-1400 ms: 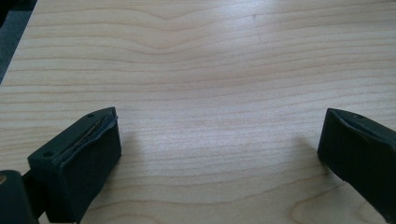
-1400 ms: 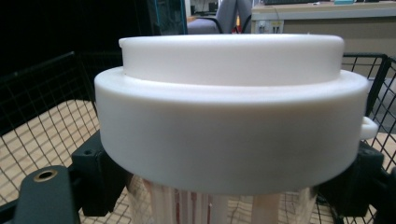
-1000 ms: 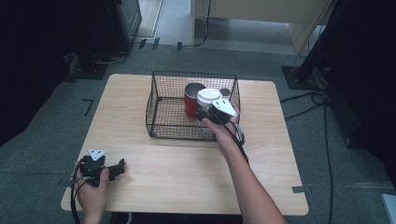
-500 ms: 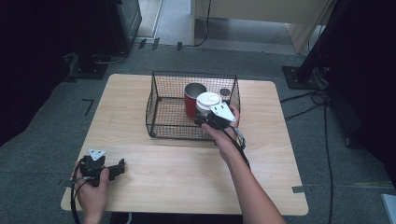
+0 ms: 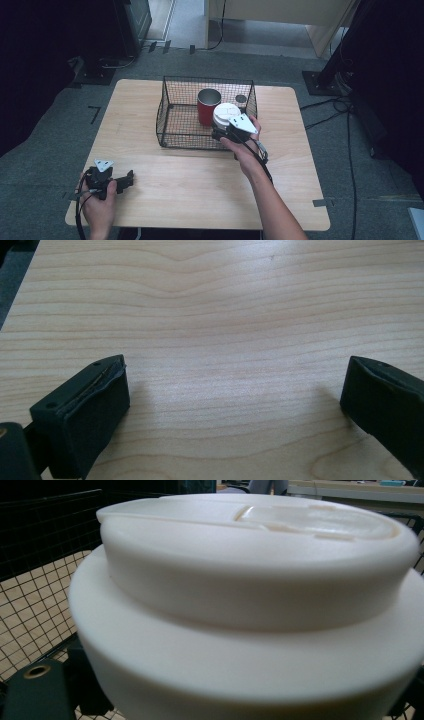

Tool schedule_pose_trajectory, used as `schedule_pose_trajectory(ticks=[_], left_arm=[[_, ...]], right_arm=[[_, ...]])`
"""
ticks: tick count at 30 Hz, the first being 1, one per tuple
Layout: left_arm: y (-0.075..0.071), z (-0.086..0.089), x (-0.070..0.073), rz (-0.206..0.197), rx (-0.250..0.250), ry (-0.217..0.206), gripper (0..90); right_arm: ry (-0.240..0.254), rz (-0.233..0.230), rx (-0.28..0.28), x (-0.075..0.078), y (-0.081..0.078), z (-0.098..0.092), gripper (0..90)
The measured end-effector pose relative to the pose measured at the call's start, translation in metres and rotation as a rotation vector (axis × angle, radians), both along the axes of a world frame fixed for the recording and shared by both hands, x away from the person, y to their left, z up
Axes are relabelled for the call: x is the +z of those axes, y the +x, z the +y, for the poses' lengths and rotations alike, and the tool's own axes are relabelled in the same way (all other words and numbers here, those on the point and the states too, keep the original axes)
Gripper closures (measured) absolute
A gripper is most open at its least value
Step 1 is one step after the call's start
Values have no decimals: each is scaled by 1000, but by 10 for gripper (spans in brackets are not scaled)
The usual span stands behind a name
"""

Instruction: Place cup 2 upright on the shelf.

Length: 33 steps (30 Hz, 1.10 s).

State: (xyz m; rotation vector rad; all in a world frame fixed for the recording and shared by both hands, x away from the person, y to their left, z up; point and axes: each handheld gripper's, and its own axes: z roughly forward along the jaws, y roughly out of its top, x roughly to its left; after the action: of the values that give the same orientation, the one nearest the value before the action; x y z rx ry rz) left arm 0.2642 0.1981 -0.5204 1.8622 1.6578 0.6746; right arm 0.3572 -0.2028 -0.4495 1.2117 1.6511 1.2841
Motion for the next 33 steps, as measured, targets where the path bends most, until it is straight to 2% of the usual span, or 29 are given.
schedule_pose_trajectory(ticks=[6,10,14,19,33], left_arm=[[0,0,0,-1,1,-1,0],[0,0,0,-1,1,-1,0],[0,0,0,-1,1,-1,0],[0,0,0,1,0,0,0],[0,0,0,0,0,0,0]], right_arm=[[8,10,21,1,-2,0,60],[-15,19,22,3,-8,3,20],[-16,7,14,3,-13,2,0],[-7,2,-5,4,-18,-1,0],[-16,-17,-2,7,-33,-7,0]])
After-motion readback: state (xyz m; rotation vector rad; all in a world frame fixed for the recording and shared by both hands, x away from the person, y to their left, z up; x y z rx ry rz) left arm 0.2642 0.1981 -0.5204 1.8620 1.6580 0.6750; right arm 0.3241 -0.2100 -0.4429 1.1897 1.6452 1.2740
